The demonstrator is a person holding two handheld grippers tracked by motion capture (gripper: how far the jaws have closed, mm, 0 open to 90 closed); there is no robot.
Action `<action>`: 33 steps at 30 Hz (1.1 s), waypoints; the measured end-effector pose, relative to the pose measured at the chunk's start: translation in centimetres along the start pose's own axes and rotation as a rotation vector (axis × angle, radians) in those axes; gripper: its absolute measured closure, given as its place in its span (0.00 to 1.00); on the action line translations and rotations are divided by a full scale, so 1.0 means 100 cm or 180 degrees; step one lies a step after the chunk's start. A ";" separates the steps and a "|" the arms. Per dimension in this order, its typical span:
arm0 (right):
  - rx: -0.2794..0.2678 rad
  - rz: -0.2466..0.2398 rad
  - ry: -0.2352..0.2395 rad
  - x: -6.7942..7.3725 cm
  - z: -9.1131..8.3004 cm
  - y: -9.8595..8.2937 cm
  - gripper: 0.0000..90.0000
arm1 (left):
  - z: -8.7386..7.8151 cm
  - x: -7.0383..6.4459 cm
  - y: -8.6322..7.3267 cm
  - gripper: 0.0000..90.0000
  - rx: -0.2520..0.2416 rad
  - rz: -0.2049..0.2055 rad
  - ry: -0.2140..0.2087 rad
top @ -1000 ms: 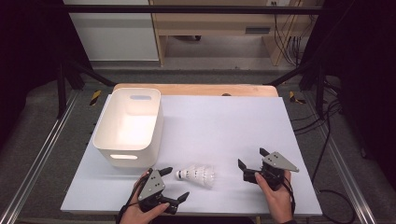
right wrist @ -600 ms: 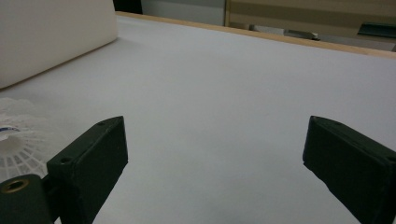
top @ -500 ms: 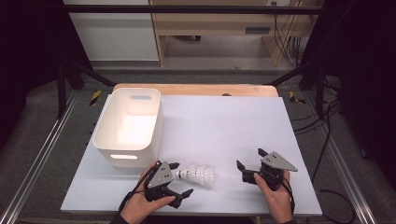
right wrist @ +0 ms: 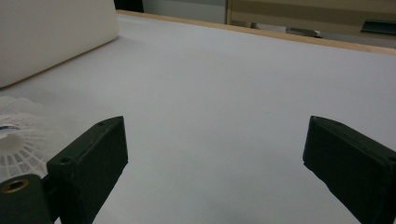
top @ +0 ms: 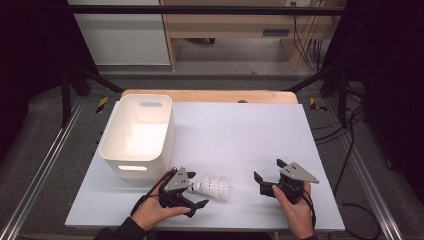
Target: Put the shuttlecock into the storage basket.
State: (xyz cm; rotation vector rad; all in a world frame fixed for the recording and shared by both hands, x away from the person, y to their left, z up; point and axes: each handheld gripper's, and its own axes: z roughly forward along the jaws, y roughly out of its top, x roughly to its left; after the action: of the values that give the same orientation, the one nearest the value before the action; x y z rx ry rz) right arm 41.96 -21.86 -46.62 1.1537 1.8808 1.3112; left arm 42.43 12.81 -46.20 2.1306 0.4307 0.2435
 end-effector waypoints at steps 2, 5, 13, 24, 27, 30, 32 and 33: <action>0.0001 0.0001 0.0006 0.000 0.000 0.000 0.07 | 0.008 0.000 0.001 0.04 0.0094 0.0087 -0.0092; 0.0008 0.0000 0.0010 0.000 0.000 0.000 0.07 | 0.017 0.001 0.002 0.04 0.0157 0.0124 -0.0087; 0.0016 -0.0004 0.0024 0.000 0.001 0.000 0.07 | 0.033 0.006 0.003 0.05 0.0230 0.0106 -0.0188; 0.0022 0.0010 0.0032 0.000 0.000 0.000 0.07 | 0.043 0.008 0.006 0.06 0.0283 0.0154 -0.0259; 0.0027 0.0010 0.0033 0.000 0.001 -0.001 0.07 | 0.044 0.009 0.005 0.06 0.0263 0.0134 -0.0252; 0.0029 0.0006 0.0033 0.000 0.001 -0.001 0.07 | 0.046 0.009 0.006 0.06 0.0266 0.0136 -0.0265; 0.0033 0.0007 0.0036 0.000 0.001 -0.001 0.07 | 0.047 0.009 0.006 0.06 0.0250 0.0125 -0.0273; 0.0040 -0.0002 0.0038 0.000 0.001 -0.001 0.07 | 0.047 0.009 0.006 0.06 0.0249 0.0123 -0.0273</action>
State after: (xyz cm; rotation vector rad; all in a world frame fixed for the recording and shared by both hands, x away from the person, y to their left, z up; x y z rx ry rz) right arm 42.02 -21.82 -46.75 1.1540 1.9002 1.3105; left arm 44.98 9.28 -48.36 2.2186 0.3544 0.1588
